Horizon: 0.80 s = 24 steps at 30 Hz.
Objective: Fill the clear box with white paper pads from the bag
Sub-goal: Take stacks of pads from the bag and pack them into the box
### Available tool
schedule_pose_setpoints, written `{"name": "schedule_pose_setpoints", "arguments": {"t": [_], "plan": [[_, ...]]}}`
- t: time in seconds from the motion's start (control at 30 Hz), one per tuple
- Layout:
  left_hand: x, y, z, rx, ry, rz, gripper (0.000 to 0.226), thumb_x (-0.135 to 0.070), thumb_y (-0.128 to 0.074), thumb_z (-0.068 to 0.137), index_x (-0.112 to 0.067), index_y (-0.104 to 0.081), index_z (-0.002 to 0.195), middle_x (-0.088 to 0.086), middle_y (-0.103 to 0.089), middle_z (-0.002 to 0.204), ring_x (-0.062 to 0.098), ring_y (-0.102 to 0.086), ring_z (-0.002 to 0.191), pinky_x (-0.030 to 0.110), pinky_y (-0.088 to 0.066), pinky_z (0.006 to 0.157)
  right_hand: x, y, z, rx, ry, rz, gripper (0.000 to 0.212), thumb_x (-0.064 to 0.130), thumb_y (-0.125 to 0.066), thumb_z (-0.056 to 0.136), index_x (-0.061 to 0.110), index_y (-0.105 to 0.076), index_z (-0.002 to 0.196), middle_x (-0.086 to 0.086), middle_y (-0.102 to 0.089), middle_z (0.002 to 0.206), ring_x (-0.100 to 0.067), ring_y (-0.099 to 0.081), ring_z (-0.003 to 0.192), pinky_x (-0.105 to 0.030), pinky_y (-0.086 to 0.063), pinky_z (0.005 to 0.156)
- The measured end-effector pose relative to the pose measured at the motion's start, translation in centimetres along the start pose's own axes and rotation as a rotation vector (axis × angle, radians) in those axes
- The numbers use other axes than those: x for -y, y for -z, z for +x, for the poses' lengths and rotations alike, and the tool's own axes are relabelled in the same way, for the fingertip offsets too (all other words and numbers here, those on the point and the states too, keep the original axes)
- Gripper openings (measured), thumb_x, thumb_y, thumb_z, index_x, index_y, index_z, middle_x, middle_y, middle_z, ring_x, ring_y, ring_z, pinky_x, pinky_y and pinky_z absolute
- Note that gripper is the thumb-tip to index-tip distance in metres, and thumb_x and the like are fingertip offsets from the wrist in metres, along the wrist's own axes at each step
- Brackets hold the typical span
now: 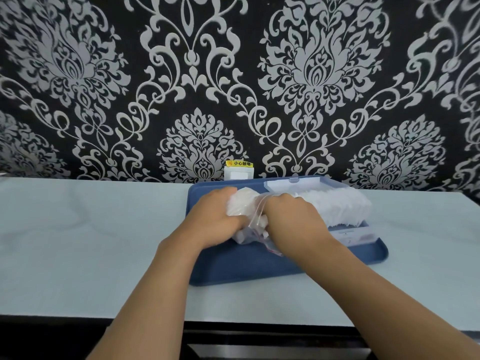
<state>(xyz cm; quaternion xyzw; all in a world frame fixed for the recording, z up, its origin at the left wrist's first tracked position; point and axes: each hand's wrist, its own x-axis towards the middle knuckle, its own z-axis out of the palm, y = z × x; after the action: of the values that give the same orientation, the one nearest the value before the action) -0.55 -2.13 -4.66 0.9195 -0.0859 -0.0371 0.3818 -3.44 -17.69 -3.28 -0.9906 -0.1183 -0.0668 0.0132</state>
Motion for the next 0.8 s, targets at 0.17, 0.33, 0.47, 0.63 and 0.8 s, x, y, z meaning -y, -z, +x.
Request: {"name": "schedule_pose_setpoints", "arguments": {"t": [0.17,0.33,0.47,0.63,0.8], "plan": [[0.6,0.4,-0.2,-0.012,-0.012,-0.014,0.035,-0.019,-0.072,0.082,-0.033,-0.057,0.110,-0.010,-0.057,0.107,0.016,-0.058,0.107,0.037,-0.047,0.100,-0.2,0.1,-0.1,-0.006,-0.004,-0.100,0.019,0.009,-0.061,0.088,0.021,-0.059,0.103,-0.002,-0.064,0.104,-0.029,-0.065,0.097,-0.031,-0.039,0.069],[2.0,0.6,0.4,-0.093,-0.033,0.030,0.033,-0.037,-0.065,0.067,-0.022,-0.058,0.096,-0.002,-0.063,0.101,0.021,-0.059,0.092,0.036,-0.048,0.076,-0.8,-0.7,0.3,-0.102,0.044,0.027,0.008,0.014,-0.061,0.076,0.019,-0.055,0.074,0.001,-0.045,0.072,-0.033,-0.053,0.070,-0.030,-0.038,0.054],[3.2,0.7,0.9,-0.121,0.005,0.092,0.050,-0.039,-0.066,0.064,-0.022,-0.058,0.111,0.004,-0.059,0.114,0.026,-0.056,0.104,0.032,-0.041,0.077,-2.9,-0.3,-1.0,-0.239,0.083,0.427,0.011,0.030,-0.073,0.084,0.023,-0.070,0.092,0.008,-0.050,0.094,-0.016,-0.058,0.081,-0.031,-0.049,0.069],[0.6,0.9,-0.5,-0.495,-0.098,-0.138,0.062,-0.024,-0.062,0.082,-0.018,-0.050,0.142,-0.001,-0.048,0.143,0.016,-0.042,0.135,0.034,-0.035,0.111,-6.0,1.3,-2.6,-0.187,-0.130,1.329,0.009,0.011,-0.071,0.090,0.008,-0.066,0.097,-0.005,-0.071,0.088,-0.010,-0.064,0.076,-0.026,-0.054,0.067],[-6.7,-2.6,-3.5,-0.469,-0.283,-0.745,0.051,-0.031,-0.054,0.084,-0.021,-0.053,0.134,-0.008,-0.058,0.134,0.002,-0.051,0.127,0.030,-0.041,0.111,-5.8,1.7,-2.8,-0.143,-0.168,1.890,0.029,0.001,-0.052,0.098,0.002,-0.057,0.127,-0.013,-0.070,0.113,-0.025,-0.068,0.098,-0.036,-0.060,0.083]]}}
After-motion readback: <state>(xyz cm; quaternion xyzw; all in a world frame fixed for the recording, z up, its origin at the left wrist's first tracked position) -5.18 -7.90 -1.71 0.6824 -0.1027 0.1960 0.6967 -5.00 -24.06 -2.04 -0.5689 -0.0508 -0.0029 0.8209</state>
